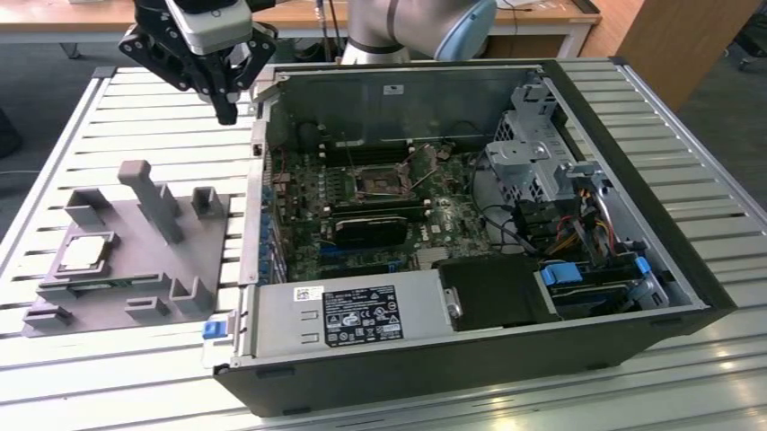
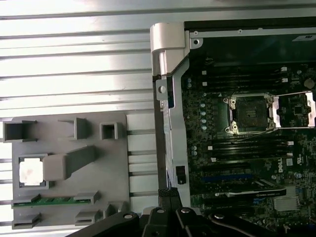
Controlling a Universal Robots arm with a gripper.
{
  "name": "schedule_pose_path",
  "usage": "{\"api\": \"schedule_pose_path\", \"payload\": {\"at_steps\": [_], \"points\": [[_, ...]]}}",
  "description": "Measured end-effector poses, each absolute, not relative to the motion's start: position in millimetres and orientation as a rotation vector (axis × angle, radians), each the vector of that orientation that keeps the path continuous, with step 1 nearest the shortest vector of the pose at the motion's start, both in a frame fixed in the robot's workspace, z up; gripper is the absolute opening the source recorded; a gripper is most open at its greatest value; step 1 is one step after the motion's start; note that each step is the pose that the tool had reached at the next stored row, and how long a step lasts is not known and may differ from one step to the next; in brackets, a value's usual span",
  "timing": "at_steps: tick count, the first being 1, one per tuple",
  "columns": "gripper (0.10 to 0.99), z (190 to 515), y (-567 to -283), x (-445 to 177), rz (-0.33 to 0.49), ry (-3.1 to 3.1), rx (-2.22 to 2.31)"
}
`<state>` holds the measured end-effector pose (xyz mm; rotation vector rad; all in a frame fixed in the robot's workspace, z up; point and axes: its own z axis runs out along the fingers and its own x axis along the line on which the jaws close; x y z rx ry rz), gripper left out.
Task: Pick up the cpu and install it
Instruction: 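Reach for the cpu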
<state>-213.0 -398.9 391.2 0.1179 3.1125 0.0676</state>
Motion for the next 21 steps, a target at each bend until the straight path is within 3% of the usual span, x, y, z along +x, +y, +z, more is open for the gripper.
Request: {"api": "schedule_pose_path", "payload": {"at_steps": [21], "points": [[0.106, 391, -399, -228, 0.068, 3.112, 0.118]]}}
